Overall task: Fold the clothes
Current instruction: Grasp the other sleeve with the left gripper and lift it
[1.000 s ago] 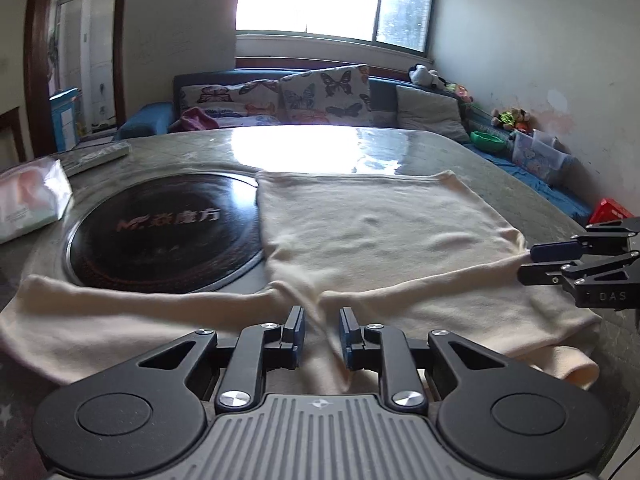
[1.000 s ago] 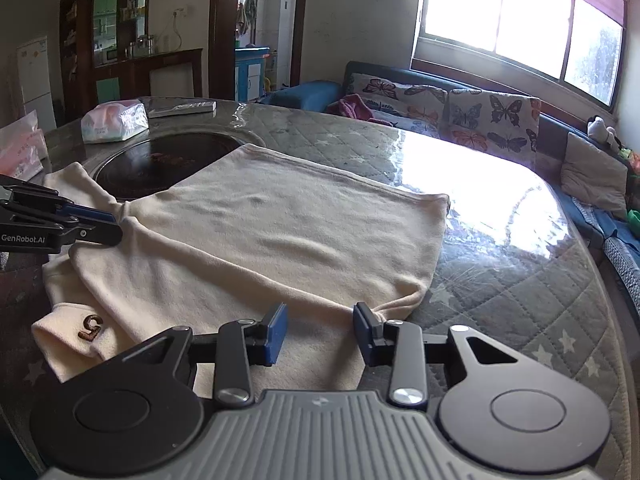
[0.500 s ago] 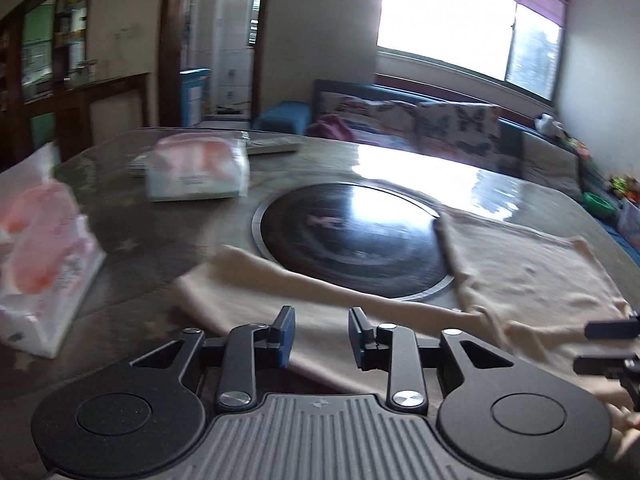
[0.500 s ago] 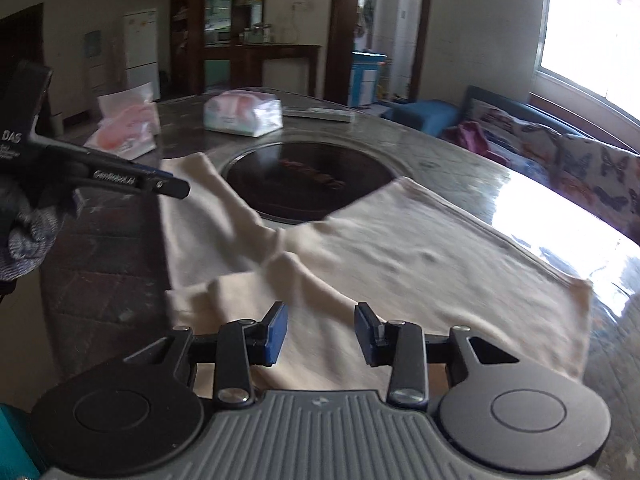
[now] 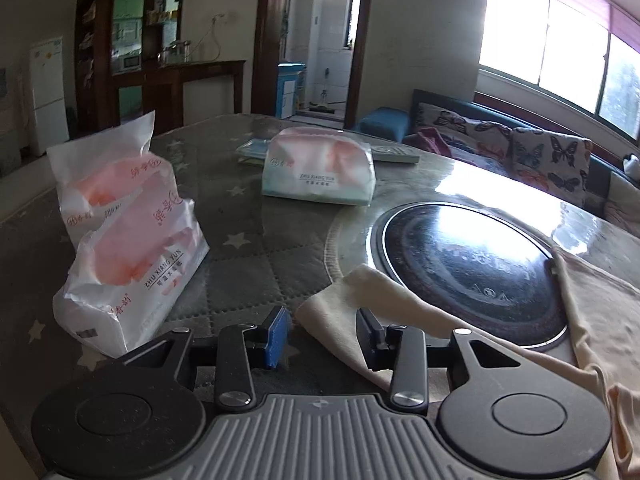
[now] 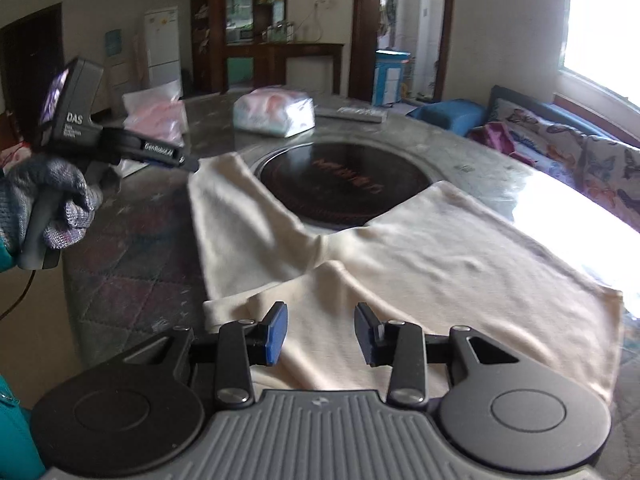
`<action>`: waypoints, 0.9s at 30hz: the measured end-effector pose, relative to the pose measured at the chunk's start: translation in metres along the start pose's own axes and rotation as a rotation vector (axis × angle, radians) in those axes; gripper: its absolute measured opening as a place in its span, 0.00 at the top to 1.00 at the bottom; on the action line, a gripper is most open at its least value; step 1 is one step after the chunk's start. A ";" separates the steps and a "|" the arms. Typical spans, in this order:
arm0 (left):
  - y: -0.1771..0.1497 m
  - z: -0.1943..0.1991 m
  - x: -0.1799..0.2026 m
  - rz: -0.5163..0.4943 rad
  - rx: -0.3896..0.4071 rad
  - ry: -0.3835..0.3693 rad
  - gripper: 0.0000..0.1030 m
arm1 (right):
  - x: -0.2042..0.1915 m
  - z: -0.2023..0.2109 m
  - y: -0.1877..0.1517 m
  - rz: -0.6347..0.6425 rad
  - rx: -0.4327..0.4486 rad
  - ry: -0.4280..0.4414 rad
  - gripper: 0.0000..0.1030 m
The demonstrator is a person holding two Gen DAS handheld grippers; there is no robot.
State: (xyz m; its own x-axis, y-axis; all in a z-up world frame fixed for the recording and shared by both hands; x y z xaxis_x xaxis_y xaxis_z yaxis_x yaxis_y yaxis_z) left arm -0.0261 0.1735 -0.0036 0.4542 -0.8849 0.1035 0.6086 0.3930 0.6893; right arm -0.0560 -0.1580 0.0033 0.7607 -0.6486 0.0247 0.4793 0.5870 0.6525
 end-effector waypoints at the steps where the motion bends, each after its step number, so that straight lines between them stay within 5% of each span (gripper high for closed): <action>1: 0.000 -0.003 -0.001 0.012 -0.009 -0.005 0.62 | 0.003 0.003 -0.001 -0.010 0.004 -0.005 0.64; 3: -0.001 -0.007 -0.003 0.034 -0.025 -0.012 0.67 | 0.008 0.009 -0.003 -0.024 0.012 -0.019 0.64; 6: -0.002 -0.009 -0.002 0.042 -0.015 -0.007 0.89 | 0.016 0.018 -0.007 -0.051 0.026 -0.043 0.64; 10: 0.008 0.006 0.009 0.045 0.026 -0.071 0.94 | 0.032 0.032 -0.015 -0.108 0.049 -0.079 0.64; 19: 0.028 0.085 0.114 -0.114 0.114 -0.469 0.94 | 0.078 0.066 -0.048 -0.284 0.103 -0.196 0.64; 27: -0.014 0.125 0.220 -0.305 0.067 -0.790 0.94 | 0.105 0.088 -0.085 -0.416 0.117 -0.269 0.64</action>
State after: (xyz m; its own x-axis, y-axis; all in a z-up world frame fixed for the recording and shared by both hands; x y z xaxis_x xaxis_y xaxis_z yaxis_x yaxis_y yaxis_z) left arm -0.0159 -0.0582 0.0986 -0.3263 -0.8743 0.3593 0.5799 0.1150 0.8065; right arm -0.0557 -0.3188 0.0169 0.3688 -0.9268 -0.0717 0.6539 0.2039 0.7286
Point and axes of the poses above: each gripper's, at about its wrist camera, not at the fingertips, and z roughly against the way its jaws point, x to its right, y to its top, the point moved 5 cm from there along -z, roughly the way its jaws point, and after that the axes turned 9 degrees about -x, right-handed, at the moved point
